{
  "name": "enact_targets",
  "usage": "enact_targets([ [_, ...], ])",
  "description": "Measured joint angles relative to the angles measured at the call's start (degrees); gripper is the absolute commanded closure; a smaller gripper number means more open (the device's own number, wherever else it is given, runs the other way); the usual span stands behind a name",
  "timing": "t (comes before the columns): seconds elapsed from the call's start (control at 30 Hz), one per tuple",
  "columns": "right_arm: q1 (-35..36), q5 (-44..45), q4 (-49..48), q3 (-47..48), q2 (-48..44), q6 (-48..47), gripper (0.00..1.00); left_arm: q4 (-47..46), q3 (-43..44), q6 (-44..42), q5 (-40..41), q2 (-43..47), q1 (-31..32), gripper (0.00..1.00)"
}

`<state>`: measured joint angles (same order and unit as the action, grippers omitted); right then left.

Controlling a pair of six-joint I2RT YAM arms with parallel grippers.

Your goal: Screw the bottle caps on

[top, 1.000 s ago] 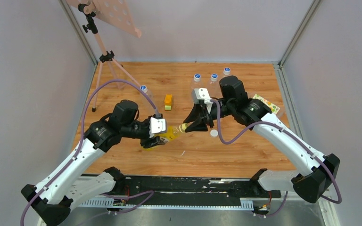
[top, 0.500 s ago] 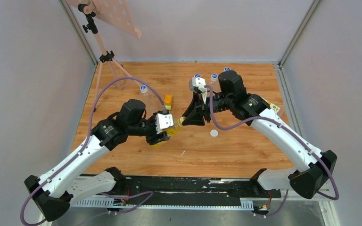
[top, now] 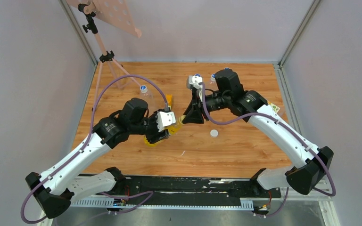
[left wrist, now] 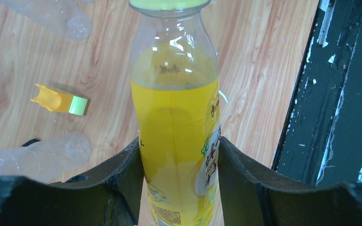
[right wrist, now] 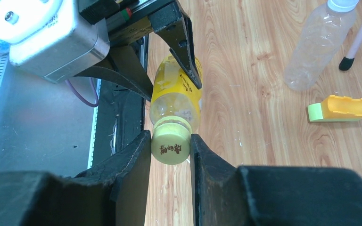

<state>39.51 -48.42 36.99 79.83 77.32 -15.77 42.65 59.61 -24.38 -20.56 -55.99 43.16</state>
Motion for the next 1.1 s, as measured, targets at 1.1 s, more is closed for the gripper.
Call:
enact_targets([
  [1.1,-0.48,28.68,7.23,1.99,4.87,59.41,0.98,-25.24,-14.21,0.11,27.02,-2.45,10.45,0.95],
])
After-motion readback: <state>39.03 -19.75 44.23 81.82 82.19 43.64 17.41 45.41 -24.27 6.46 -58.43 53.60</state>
